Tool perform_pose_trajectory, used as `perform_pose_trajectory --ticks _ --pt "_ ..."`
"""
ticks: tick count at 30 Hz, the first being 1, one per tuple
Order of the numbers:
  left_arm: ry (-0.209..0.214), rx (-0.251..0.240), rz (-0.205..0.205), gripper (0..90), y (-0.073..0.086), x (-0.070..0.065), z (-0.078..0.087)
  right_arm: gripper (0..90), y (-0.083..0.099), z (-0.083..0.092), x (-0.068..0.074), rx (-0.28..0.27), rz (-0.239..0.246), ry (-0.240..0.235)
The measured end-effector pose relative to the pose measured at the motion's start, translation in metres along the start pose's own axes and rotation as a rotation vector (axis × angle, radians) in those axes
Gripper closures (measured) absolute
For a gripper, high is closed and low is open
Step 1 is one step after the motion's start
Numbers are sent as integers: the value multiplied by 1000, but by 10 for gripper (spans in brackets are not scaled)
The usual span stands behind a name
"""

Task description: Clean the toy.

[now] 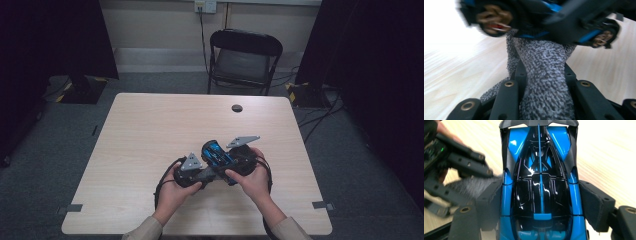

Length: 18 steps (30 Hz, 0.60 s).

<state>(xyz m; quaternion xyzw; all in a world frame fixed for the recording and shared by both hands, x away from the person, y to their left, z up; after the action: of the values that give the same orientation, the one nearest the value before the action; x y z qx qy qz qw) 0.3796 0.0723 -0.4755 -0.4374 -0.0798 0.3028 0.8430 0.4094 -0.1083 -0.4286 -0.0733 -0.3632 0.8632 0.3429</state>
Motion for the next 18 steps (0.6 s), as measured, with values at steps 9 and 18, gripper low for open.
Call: perform_pose_trajectory --ticks 9,18 --pt "-42 -6 22 681 0 16 8 262 1 -1 2 5 11 -9" --pt "-73 -12 39 681 2 26 14 262 6 -2 4 9 11 -15"
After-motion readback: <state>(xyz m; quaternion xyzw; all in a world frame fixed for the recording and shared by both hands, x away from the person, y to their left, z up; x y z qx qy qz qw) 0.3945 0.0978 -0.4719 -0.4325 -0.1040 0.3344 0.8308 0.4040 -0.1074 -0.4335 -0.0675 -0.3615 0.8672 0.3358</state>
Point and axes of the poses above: each handheld gripper's, and its own axes: z roughly backward along the jaws, y roughly out of its underside, x roughly to its left, the point moved 2 cm from there along -z, roughly forward along the jaws, and after that the axes turned 4 degrees about x, right-handed, at the moved point
